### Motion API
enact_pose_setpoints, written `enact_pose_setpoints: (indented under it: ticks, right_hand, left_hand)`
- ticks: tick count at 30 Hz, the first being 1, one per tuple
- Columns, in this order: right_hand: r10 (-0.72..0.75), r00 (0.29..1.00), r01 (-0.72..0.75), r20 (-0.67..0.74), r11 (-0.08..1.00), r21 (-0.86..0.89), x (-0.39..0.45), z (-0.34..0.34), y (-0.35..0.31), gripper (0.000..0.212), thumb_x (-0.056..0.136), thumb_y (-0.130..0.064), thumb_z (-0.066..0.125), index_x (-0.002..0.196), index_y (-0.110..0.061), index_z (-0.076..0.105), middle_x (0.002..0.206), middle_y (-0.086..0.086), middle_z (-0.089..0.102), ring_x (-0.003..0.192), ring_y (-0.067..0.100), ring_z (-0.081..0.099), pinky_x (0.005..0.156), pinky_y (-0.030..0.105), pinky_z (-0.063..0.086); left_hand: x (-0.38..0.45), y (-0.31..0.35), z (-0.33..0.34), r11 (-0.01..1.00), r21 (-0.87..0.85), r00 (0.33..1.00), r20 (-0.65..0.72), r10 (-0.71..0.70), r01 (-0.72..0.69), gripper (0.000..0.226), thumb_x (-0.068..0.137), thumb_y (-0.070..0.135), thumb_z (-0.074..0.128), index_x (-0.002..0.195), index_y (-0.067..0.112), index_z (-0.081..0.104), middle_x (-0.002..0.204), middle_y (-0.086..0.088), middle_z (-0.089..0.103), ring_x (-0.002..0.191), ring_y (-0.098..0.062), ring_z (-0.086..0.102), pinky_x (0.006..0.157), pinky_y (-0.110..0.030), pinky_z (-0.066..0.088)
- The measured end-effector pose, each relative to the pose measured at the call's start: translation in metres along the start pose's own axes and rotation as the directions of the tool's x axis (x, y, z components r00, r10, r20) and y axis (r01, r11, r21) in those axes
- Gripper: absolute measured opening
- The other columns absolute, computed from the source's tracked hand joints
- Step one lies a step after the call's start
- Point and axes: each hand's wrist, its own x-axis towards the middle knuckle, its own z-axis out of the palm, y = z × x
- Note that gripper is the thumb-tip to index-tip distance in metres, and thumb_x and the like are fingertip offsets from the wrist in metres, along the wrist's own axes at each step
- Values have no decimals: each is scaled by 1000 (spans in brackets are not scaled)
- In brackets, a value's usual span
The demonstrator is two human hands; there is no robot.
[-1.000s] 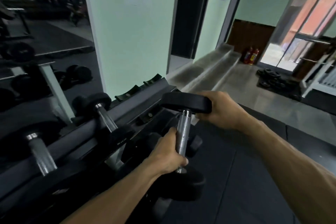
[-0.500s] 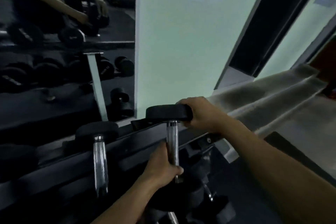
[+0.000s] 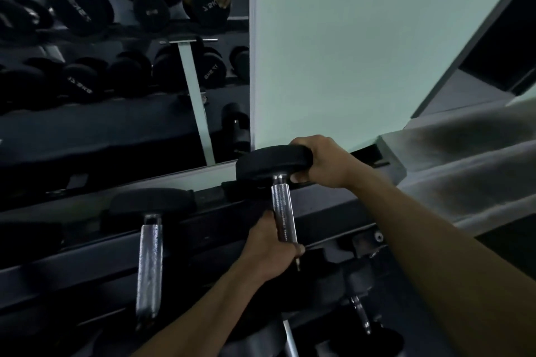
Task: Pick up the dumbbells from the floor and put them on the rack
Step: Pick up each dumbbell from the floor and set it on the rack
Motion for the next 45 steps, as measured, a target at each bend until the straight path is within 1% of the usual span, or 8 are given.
enact_pose_setpoints:
  ticks: [6, 11, 14, 19, 24, 31, 40, 45]
  right_hand:
    - [33, 999, -33, -19, 999, -17, -1, 3, -5, 33, 71, -6, 78, 94, -17, 56, 88, -1, 63, 85, 20, 61, 72, 31, 48]
    - [105, 994, -109, -28, 978, -179, -10, -2, -25, 41, 73, -18, 78, 108, -19, 56, 101, 0, 63, 94, 21, 59, 81, 33, 49]
    - [95, 994, -106, -52, 950, -293, -26, -8, -44, 52, 74, -31, 76, 120, -19, 55, 109, 2, 61, 101, 23, 58, 87, 36, 50]
    - [133, 981, -174, -138, 922, -347, -68, -5, -85, 64, 81, -40, 68, 138, -21, 45, 120, 3, 54, 110, 23, 54, 94, 35, 45]
    - [230, 952, -292, -200, 877, -382, -124, 20, -140, 67, 84, -38, 65, 143, -21, 41, 130, 7, 52, 118, 25, 52, 96, 34, 43]
    - [372, 882, -459, -288, 815, -354, -202, 60, -218, 64, 87, -38, 64, 143, -17, 41, 135, 11, 51, 123, 27, 51, 101, 34, 40]
    - [544, 736, -647, -404, 741, -181, -336, 113, -237, 55, 87, -35, 65, 137, -22, 47, 123, 10, 54, 113, 28, 56, 93, 33, 45]
    - [683, 601, -754, -415, 657, -10, -443, 189, -229, 60, 86, -39, 65, 139, -22, 45, 126, 7, 51, 115, 28, 55, 97, 39, 45]
  left_hand:
    - [-1, 0, 0, 1000, -14, 1000, 0, -9, 9, 51, 68, 16, 84, 111, 17, 56, 102, 3, 66, 93, -11, 64, 83, -26, 53]
    - [-6, 0, -14, 996, 69, 998, 24, 55, -57, 52, 70, 22, 84, 114, 17, 58, 107, 4, 66, 89, -6, 61, 68, -11, 43]
    - [-18, 0, -31, 979, 150, 990, 24, 136, -138, 57, 79, 27, 77, 128, 17, 51, 109, 3, 63, 90, -8, 58, 64, -8, 38]
    - [-48, -3, -65, 879, 363, 951, 116, 287, -309, 47, 86, 34, 69, 129, 22, 53, 116, 2, 62, 98, -11, 60, 87, -25, 49]
    - [-90, -14, -104, 667, 567, 872, 243, 425, -483, 51, 89, 45, 62, 133, 22, 51, 125, -2, 61, 113, -19, 59, 94, -32, 48]
    - [-166, -32, -157, 386, 617, 711, 455, 536, -686, 48, 93, 47, 54, 132, 22, 44, 124, -3, 56, 111, -25, 59, 89, -37, 48]
    - [-232, -70, -107, 330, 489, 588, 633, 504, -808, 46, 91, 50, 55, 128, 23, 49, 121, -1, 56, 109, -22, 59, 91, -37, 49]
    - [-295, -120, -44, 238, 411, 475, 770, 427, -880, 49, 90, 47, 56, 131, 20, 46, 126, -4, 56, 114, -27, 58, 91, -39, 48]
